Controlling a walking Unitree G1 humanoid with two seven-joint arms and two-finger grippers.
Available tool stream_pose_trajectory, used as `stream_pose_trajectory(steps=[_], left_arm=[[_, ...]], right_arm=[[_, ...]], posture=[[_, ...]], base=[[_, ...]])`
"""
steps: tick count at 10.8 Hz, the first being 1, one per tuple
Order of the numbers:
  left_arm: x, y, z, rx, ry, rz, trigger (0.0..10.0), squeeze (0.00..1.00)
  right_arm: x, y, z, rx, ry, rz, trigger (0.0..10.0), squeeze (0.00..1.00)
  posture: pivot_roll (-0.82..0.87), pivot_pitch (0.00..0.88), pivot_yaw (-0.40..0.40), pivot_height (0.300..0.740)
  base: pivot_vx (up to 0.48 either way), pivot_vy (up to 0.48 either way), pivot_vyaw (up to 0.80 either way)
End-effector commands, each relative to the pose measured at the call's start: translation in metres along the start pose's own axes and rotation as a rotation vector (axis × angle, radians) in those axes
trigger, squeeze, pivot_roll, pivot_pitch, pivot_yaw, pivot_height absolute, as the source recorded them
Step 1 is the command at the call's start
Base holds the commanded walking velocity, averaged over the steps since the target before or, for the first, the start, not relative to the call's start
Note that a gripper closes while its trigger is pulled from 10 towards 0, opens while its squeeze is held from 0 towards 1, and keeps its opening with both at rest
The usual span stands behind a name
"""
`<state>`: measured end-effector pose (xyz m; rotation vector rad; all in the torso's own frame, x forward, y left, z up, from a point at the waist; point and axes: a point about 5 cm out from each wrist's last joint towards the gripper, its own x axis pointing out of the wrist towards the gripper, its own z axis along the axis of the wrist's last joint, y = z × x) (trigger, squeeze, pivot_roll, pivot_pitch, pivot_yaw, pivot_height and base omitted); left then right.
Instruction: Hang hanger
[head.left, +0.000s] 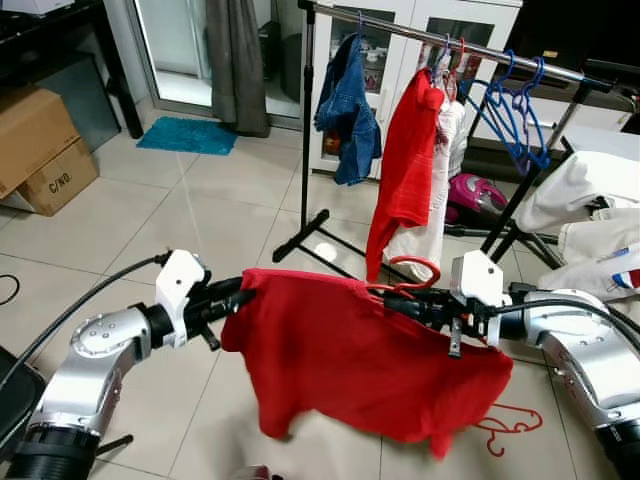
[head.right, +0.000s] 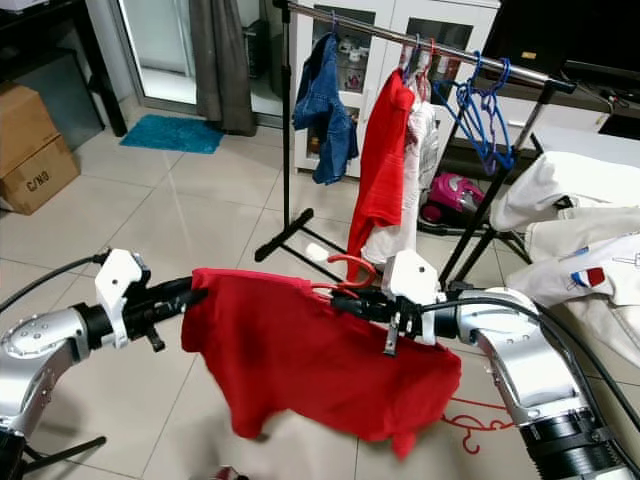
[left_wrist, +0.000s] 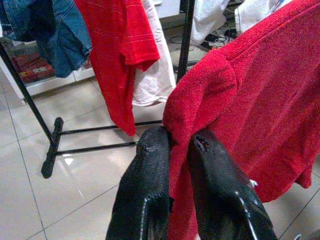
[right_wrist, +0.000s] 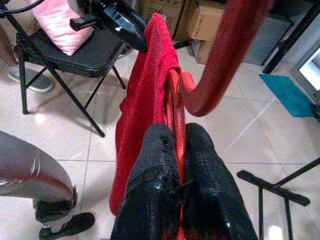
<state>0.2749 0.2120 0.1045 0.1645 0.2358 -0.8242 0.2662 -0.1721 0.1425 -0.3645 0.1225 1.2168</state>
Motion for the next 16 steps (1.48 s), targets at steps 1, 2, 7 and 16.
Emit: stream_pose_trajectory(steps=[1,2,7,16], left_arm=[[-0.001,0.002,0.003,0.006,-0.016,-0.001,0.0,0.00],[-0.002,0.003,0.004,0.006,-0.020,0.002,0.0,0.00],[-0.016,0.019,0.035,0.005,-0.163,0.096,0.0,0.00],[-0.037,0.042,0.066,-0.061,-0.342,0.237,0.0,0.00]], right_arm=[[-0.006,-0.004,0.006,-0.030,-0.008,-0.018,10.0,0.00],[-0.006,-0.005,0.006,-0.031,-0.007,-0.018,10.0,0.00],[-0.007,-0.003,-0.005,-0.004,0.025,-0.049,10.0,0.00],[-0.016,-0.003,-0.027,-0.003,0.152,-0.090,10.0,0.00]], posture=[[0.10,0.000,-0.007,0.740],[0.10,0.000,-0.009,0.740],[0.10,0.000,-0.013,0.740],[0.11,0.000,-0.006,0.740]], base=[[0.000,0.000,0.00],[0.000,0.000,0.00],[0.000,0.000,0.00],[0.000,0.000,0.00]])
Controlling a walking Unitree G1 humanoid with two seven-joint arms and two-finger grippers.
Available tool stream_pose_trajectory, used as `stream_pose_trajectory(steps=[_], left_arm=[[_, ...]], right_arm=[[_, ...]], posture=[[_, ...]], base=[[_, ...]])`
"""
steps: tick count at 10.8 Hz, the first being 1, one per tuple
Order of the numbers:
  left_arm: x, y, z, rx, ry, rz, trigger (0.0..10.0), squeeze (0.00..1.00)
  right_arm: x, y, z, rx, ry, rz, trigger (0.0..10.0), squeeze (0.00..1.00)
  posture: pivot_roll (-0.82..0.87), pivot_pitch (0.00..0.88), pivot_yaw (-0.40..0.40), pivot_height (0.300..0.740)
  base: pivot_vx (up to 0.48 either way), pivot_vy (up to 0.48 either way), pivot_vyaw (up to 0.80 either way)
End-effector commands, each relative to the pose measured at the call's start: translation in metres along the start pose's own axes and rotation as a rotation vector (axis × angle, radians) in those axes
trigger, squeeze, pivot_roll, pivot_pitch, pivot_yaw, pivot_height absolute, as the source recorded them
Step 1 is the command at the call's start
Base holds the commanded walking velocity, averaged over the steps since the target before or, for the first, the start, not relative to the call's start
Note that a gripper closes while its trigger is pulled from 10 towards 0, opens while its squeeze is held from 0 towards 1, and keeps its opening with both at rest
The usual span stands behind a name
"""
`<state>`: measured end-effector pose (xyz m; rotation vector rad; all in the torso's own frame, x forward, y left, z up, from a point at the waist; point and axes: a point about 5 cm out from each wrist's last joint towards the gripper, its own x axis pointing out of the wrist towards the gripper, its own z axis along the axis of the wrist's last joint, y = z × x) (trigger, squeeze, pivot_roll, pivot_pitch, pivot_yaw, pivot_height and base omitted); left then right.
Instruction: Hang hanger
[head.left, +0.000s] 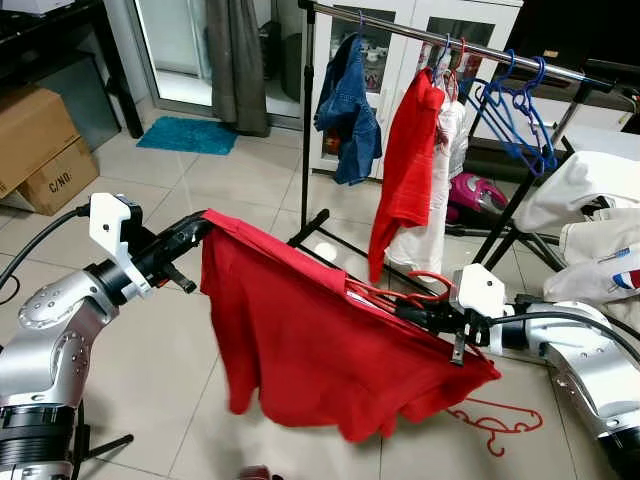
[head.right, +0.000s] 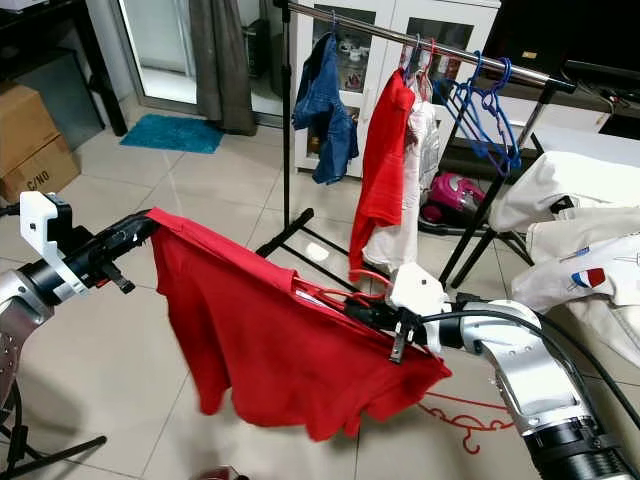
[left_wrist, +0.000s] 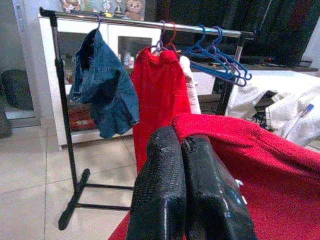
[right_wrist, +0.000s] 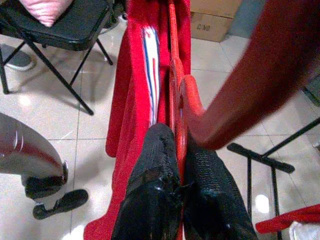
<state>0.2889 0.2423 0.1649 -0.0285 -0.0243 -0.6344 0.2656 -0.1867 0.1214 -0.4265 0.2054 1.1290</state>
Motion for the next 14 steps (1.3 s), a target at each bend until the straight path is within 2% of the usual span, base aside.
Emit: stream_pose_trajectory(steps=[1,2,4,6,9,10,11,12,14], left_arm=[[-0.006,0.011,0.011,0.030,-0.029,0.067,0.0,0.00],[-0.010,0.014,0.006,0.031,-0.010,0.095,0.0,0.00],[-0.021,0.029,-0.009,0.061,0.069,0.238,0.0,0.00],[-0.023,0.033,-0.018,0.086,0.143,0.300,0.0,0.00],[-0.019,0.032,-0.025,0.096,0.176,0.297,0.0,0.00],[-0.017,0.035,-0.025,0.113,0.179,0.335,10.0,0.00],[-0.017,0.036,-0.024,0.105,0.175,0.339,10.0,0.00],[-0.017,0.037,-0.022,0.108,0.172,0.343,10.0,1.00],[-0.017,0.044,-0.012,0.136,0.148,0.371,10.0,1.00]], right_arm=[[-0.010,-0.007,-0.003,-0.013,0.044,-0.033,10.0,0.00],[-0.012,-0.008,-0.002,-0.015,0.044,-0.039,10.0,0.00],[-0.016,-0.012,0.002,-0.021,0.021,-0.054,10.0,0.00],[-0.015,-0.012,0.009,-0.036,-0.002,-0.040,10.0,0.00],[-0.013,-0.013,0.015,-0.047,-0.023,-0.028,10.0,0.00],[-0.013,-0.012,0.015,-0.048,-0.025,-0.024,10.0,0.00],[-0.013,-0.012,0.015,-0.048,-0.026,-0.021,10.0,0.00],[-0.012,-0.012,0.015,-0.048,-0.026,-0.018,10.0,0.00],[-0.012,-0.011,0.016,-0.049,-0.027,-0.008,10.0,0.00]], posture=[[0.11,0.000,-0.004,0.740],[0.10,0.000,-0.003,0.740],[0.10,0.000,-0.005,0.740],[0.11,0.000,-0.009,0.740],[0.10,0.000,-0.008,0.740],[0.10,0.000,-0.008,0.740],[0.10,0.000,-0.008,0.740],[0.10,0.000,-0.008,0.740],[0.10,0.000,-0.009,0.740]], base=[[0.000,0.000,0.00],[0.000,0.000,0.00],[0.000,0.000,0.00],[0.000,0.000,0.00],[0.000,0.000,0.00],[0.000,0.000,0.00],[0.000,0.000,0.00],[0.000,0.000,0.00],[0.000,0.000,0.00]])
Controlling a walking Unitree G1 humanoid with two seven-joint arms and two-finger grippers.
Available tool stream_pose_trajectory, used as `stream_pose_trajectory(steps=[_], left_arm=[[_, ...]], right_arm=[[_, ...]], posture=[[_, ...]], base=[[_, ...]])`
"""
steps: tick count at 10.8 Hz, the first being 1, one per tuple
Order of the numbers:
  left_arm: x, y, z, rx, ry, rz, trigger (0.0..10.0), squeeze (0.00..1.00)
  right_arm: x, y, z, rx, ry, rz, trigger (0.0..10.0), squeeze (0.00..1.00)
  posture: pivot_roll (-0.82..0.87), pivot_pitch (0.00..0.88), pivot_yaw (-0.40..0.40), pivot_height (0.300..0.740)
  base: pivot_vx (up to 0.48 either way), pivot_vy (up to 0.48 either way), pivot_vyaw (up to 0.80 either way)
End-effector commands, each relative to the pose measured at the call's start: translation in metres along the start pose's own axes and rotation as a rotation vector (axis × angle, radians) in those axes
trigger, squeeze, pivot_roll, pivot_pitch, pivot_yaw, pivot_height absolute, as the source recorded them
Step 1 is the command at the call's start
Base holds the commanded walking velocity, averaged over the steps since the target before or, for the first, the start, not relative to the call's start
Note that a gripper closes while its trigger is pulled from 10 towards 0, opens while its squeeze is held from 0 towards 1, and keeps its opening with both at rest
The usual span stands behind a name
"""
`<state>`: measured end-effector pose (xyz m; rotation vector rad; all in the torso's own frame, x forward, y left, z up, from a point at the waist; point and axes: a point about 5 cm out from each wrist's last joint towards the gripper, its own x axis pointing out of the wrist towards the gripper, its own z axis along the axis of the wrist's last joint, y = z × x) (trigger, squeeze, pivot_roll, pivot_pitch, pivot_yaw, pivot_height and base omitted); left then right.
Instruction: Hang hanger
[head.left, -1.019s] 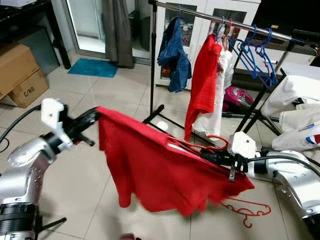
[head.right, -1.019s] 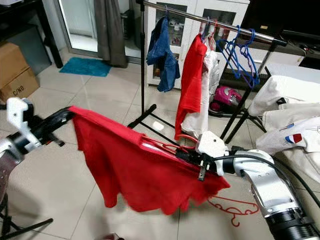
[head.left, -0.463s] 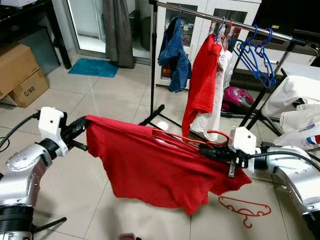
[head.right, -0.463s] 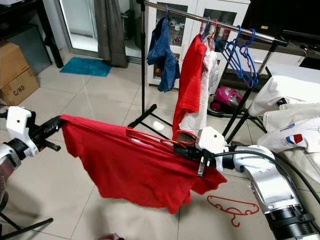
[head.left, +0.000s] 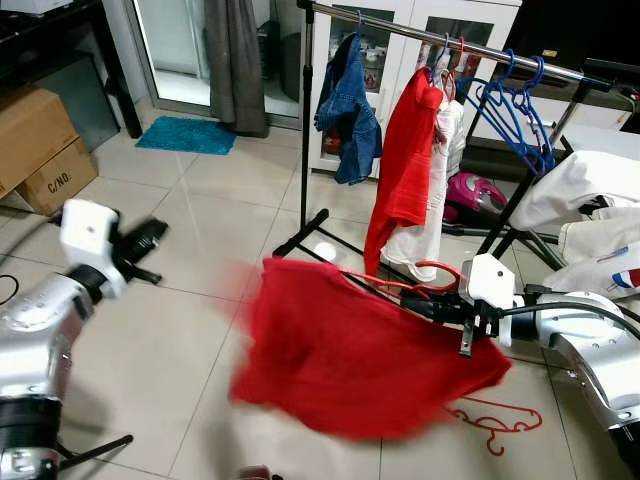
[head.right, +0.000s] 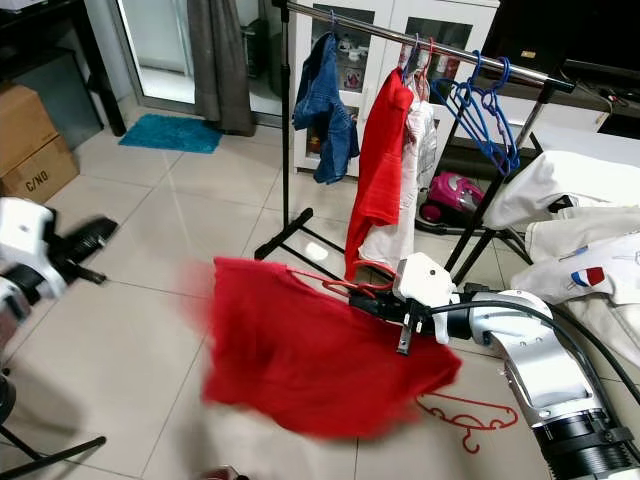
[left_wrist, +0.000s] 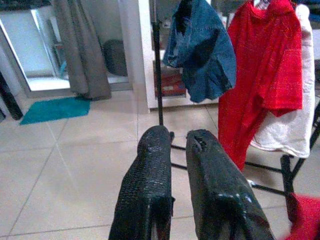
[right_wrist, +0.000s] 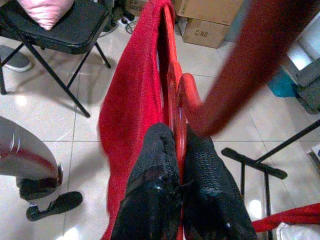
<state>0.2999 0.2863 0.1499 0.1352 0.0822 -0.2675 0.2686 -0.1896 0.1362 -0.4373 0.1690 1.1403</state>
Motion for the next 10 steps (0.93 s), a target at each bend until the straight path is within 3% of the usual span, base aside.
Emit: stream_pose_trajectory(steps=[1,2,3,4,5,6,7,9,10], left_arm=[[0.002,0.004,0.006,0.014,-0.017,0.020,10.0,1.00],[0.003,0.007,0.012,0.026,-0.036,0.030,10.0,0.00],[0.005,0.006,0.019,0.031,-0.059,0.016,10.0,0.00],[0.015,-0.018,0.052,0.054,-0.150,-0.158,10.0,0.00],[0.018,-0.028,0.060,0.082,-0.155,-0.232,10.0,0.00],[0.024,-0.050,0.069,0.080,-0.148,-0.385,10.0,1.00],[0.031,-0.080,0.075,0.086,-0.142,-0.566,10.0,1.00],[0.038,-0.119,0.070,0.039,-0.051,-0.858,10.0,1.00],[0.041,-0.124,0.067,0.039,-0.033,-0.903,10.0,1.00]], right_arm=[[-0.004,-0.004,0.005,-0.021,-0.003,-0.008,10.0,0.00],[-0.003,-0.004,0.005,-0.023,-0.001,-0.001,10.0,0.00],[-0.003,-0.004,0.005,-0.025,0.004,0.001,10.0,0.00],[-0.003,-0.005,0.005,-0.038,0.045,0.008,10.0,0.00],[-0.002,-0.005,0.006,-0.044,0.048,0.013,10.0,0.00],[0.002,-0.005,0.008,-0.048,0.051,0.016,10.0,0.00],[0.007,-0.005,0.011,-0.041,0.052,0.023,10.0,0.00],[0.014,-0.003,0.012,-0.063,0.113,0.042,10.0,0.00],[0.016,-0.002,0.014,-0.068,0.114,0.052,10.0,0.00]], posture=[[0.11,0.000,-0.010,0.740],[0.11,0.000,-0.011,0.740],[0.10,0.000,-0.012,0.740],[0.11,0.000,-0.019,0.740],[0.11,0.000,-0.020,0.740],[0.11,0.000,-0.022,0.740],[0.11,0.000,-0.025,0.740],[0.11,0.000,-0.024,0.740],[0.10,0.000,-0.021,0.740]], base=[[0.000,0.000,0.00],[0.000,0.000,0.00],[0.000,0.000,0.00],[0.000,0.000,0.00],[0.000,0.000,0.00],[0.000,0.000,0.00],[0.000,0.000,0.00],[0.000,0.000,0.00],[0.000,0.000,0.00]])
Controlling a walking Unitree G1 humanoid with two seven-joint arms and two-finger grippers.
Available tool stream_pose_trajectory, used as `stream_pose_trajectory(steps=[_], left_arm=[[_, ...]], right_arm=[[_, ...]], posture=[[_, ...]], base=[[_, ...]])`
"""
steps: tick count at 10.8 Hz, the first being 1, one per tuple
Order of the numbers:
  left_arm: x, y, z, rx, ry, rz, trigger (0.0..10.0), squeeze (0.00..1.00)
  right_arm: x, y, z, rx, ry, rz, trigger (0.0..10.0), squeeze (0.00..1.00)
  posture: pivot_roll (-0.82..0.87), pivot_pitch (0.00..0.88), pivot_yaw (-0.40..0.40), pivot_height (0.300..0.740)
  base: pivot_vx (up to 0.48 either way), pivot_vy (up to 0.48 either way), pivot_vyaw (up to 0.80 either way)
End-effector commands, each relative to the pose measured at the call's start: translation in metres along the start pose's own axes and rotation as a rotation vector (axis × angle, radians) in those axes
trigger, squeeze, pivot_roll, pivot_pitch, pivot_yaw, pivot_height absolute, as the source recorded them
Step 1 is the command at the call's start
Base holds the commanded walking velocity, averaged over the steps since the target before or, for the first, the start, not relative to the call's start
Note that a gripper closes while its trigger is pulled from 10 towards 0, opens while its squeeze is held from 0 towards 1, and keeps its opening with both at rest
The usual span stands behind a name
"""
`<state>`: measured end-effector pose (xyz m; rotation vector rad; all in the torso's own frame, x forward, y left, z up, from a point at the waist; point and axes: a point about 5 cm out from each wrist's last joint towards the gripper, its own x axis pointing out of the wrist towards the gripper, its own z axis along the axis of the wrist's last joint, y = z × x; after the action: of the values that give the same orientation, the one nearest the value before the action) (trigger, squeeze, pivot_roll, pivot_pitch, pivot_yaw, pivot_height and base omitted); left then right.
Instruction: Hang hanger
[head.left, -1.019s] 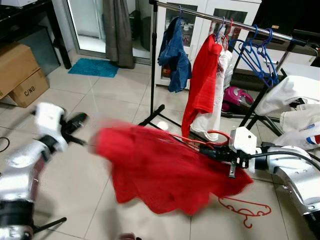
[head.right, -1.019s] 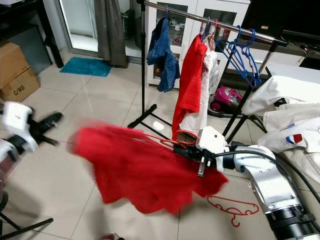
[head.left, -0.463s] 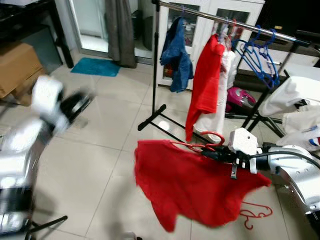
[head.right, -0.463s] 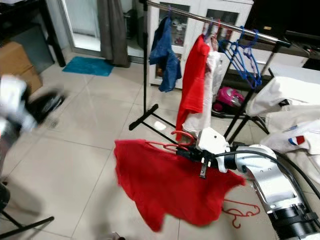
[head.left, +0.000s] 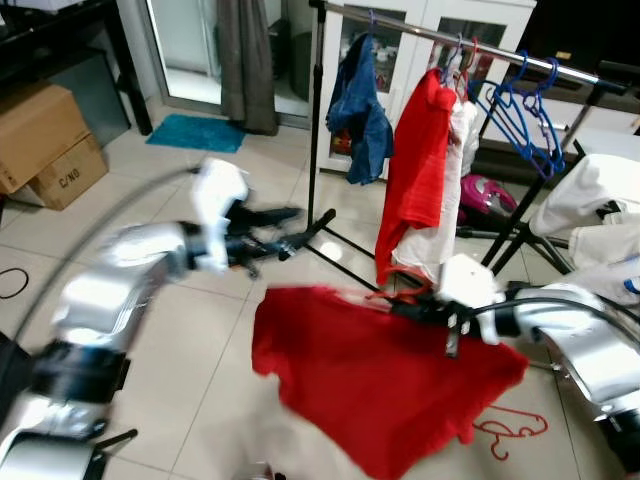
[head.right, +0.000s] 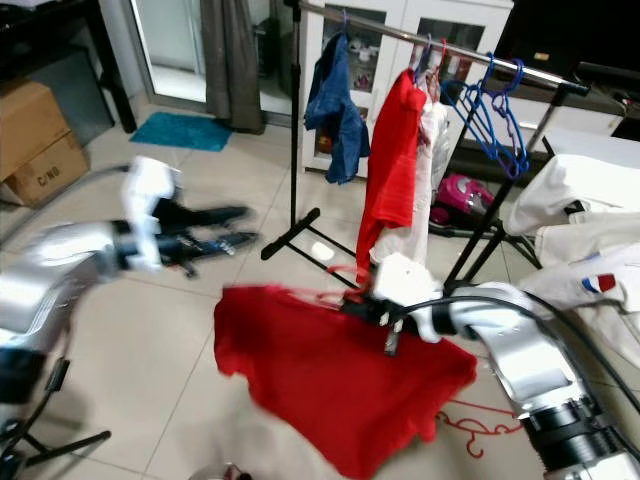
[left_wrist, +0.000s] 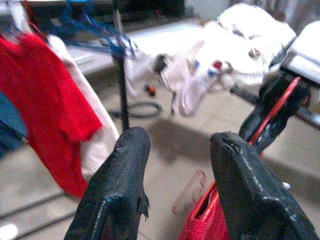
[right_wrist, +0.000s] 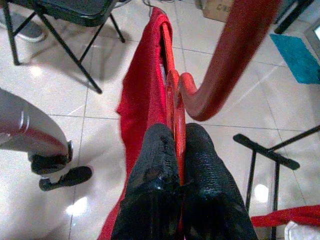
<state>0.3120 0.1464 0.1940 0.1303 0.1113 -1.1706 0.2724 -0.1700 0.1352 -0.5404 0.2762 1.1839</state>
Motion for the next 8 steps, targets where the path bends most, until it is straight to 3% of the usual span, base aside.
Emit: stream_pose_trajectory(steps=[1,2,3,4,8], left_arm=[[0.003,0.002,-0.003,0.007,0.038,-0.019,10.0,1.00],[0.008,-0.001,-0.004,0.005,0.055,-0.073,10.0,0.82],[0.012,-0.006,-0.003,-0.007,0.057,-0.119,10.0,0.20],[0.015,-0.009,-0.005,-0.020,0.051,-0.141,10.0,0.00],[0.018,-0.017,-0.021,-0.073,0.086,-0.219,10.0,0.00]], right_arm=[[-0.003,-0.005,0.010,-0.041,0.002,-0.020,10.0,0.00],[-0.003,-0.004,0.013,-0.045,0.006,-0.023,10.0,0.00],[-0.003,-0.003,0.015,-0.047,0.008,-0.029,10.0,0.00],[-0.003,-0.002,0.016,-0.044,0.005,-0.033,10.0,0.00],[-0.001,0.001,0.024,-0.049,-0.016,-0.023,10.0,0.00]], posture=[[0.10,0.000,-0.017,0.740],[0.09,0.000,-0.004,0.740],[0.09,0.000,-0.001,0.740],[0.09,0.000,0.001,0.740],[0.09,0.000,-0.003,0.740]], base=[[0.000,0.000,0.00],[0.000,0.000,0.00],[0.000,0.000,0.00],[0.000,0.000,0.00],[0.000,0.000,0.00]])
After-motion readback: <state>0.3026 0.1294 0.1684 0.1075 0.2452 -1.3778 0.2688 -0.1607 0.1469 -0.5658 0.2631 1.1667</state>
